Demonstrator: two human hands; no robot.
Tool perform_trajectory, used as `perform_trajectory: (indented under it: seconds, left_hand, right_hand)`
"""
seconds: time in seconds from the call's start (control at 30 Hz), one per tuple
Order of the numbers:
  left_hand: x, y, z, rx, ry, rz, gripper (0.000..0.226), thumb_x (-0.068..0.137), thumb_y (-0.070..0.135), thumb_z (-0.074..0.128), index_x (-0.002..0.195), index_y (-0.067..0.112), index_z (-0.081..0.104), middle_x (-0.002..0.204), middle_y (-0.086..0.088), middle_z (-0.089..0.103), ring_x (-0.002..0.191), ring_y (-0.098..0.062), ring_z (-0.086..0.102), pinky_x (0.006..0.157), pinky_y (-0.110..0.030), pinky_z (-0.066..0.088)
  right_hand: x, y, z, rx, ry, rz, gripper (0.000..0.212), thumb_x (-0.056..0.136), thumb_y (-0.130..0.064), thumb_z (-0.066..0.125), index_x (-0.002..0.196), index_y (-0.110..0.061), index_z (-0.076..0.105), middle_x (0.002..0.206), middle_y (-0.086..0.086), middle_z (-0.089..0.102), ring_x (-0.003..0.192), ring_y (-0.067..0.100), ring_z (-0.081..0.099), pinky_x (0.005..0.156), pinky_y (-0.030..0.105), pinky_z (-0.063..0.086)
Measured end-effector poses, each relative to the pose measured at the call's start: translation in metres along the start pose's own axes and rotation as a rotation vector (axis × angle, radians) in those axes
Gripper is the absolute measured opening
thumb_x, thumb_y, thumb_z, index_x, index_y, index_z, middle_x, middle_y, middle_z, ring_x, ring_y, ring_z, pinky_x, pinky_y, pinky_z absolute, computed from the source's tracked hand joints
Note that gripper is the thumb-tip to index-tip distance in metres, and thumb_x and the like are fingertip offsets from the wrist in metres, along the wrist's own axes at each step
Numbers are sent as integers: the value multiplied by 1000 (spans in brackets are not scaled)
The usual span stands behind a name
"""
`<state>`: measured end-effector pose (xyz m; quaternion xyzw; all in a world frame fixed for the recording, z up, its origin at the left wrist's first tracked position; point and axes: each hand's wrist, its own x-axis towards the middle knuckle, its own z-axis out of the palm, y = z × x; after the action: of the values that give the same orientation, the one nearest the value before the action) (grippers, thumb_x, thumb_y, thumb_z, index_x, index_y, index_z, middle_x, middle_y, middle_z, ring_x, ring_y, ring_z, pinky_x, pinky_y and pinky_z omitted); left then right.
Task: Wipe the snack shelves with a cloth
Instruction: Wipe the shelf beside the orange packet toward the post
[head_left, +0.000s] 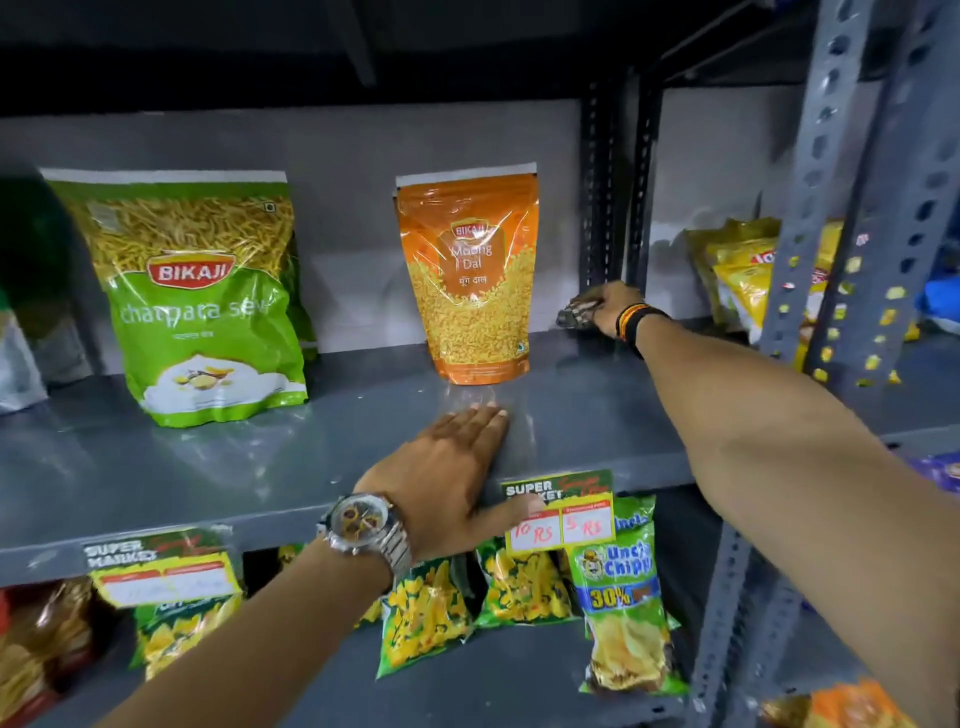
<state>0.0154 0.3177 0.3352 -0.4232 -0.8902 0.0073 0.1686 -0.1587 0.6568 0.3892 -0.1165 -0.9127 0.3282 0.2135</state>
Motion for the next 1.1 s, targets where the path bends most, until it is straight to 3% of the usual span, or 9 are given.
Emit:
perform_trajectory:
  seconds: [0.17,0.37,0.47,0.6,0.8,0.9,1.0,1.07,1.1]
  left_hand:
    - [-1,-1,4,-10,1,7,100,92,81,26,162,11,10,170,-6,14,155,-19,14,124,-27,2]
    - [1,-3,4,-5,-10,9,101,91,82,24,162,12,9,170,-7,14,155,-19,15,126,-30,7]
    - [-2,-1,4,7,-27,22,103,90,83,20,162,10,10,169,-10,15,155,-21,16,127,-34,11]
    - [-4,0,1,-2,-37,37,100,93,81,24,162,8,10,169,-11,16,155,-23,18,126,-33,11]
    - [-4,0,-8,-1,-76,23,100,93,78,29,161,7,13,169,-12,17,154,-26,21,123,-36,15]
    - [-7,-5,-10,-44,-96,1,101,90,81,28,162,12,14,169,-8,16,152,-27,25,122,-42,25]
    - [-22,-20,-13,-46,-74,-24,97,90,82,29,162,19,15,169,-3,19,149,-26,33,117,-44,34]
    - [-36,-33,-15,-3,-78,-38,98,89,84,27,162,19,14,169,-2,19,149,-24,32,118,-43,31]
    - [-43,-39,-16,11,-87,-44,99,89,83,27,162,19,13,169,-1,18,150,-23,30,119,-41,29]
  right_hand:
    - [11,-3,25,34,-177,-24,34,88,11,54,113,-6,72,122,16,68,116,31,61,94,23,45]
    - [-6,-21,31,54,-288,-113,42,84,14,54,111,-11,74,124,11,68,116,26,62,105,31,47]
    - [-34,-23,16,11,-339,-110,39,85,5,61,115,-18,73,131,2,65,121,18,59,106,25,43]
    - [-81,-27,-3,21,-341,-112,39,88,4,62,122,-15,69,133,2,63,123,16,57,98,17,40]
    - [-152,-36,-23,0,-339,-182,37,89,-2,62,120,-21,70,133,3,63,123,17,56,110,33,42]
    - [-177,-50,-48,57,-377,-194,35,90,-4,63,119,-23,70,122,-2,67,111,11,60,100,25,46]
    - [-180,-50,-60,151,-122,-126,35,90,4,57,116,-12,71,118,7,69,97,15,61,80,15,51]
    - [-182,-40,-51,107,-18,-28,37,89,11,48,114,-5,72,113,11,69,91,19,59,58,3,47]
    - [-183,-33,-44,73,9,20,38,90,12,46,114,-3,71,111,10,69,92,20,59,55,0,44]
